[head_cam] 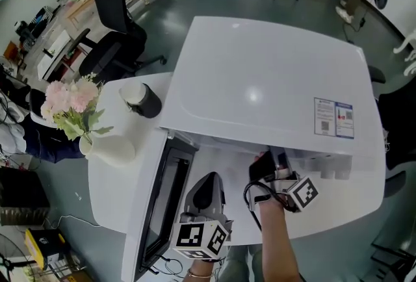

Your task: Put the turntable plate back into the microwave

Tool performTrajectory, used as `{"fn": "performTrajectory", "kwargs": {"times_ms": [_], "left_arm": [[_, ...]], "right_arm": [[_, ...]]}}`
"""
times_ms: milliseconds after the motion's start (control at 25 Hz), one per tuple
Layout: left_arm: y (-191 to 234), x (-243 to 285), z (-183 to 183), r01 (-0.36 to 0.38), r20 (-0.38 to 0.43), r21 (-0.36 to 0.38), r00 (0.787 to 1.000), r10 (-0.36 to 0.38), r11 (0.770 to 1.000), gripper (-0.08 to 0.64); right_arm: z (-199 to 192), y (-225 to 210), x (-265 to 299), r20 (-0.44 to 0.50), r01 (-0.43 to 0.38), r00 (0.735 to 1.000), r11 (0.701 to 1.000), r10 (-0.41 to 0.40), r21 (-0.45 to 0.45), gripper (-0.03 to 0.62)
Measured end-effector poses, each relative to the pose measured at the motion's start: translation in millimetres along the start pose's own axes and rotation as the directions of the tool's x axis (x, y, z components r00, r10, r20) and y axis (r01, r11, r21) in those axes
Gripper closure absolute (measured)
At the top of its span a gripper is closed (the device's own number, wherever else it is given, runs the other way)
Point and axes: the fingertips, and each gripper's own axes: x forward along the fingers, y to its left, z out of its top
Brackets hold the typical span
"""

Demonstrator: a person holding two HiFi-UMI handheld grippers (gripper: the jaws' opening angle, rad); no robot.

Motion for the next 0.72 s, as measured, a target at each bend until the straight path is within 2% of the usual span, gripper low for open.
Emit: {"fn": "performTrajectory", "kwargs": {"times_ms": [440, 600, 720], "left_arm": [[-0.7, 5.4, -1.1, 0.009, -0.008, -0.006, 1.0, -0.009, 1.0, 0.56], [-2.1, 7.1, -3.2, 0.013, -0.014, -0.009, 1.0, -0.013, 1.0, 0.56], [-2.8, 7.6, -4.2, 0.014, -0.018, -0.01, 1.0, -0.014, 1.0, 0.56]], "right_arm": [[3.1, 0.1, 6.9, 0.025, 0.026, 0.999, 0.999, -0.025, -0.027, 0.519], [1.6, 0.3, 8.4, 0.027, 0.073, 0.997, 0.995, -0.071, -0.064, 0.523], [-1.5, -0.6, 10.5, 0.012, 0.134, 0.991, 0.982, -0.134, -0.135, 0.528]]}}
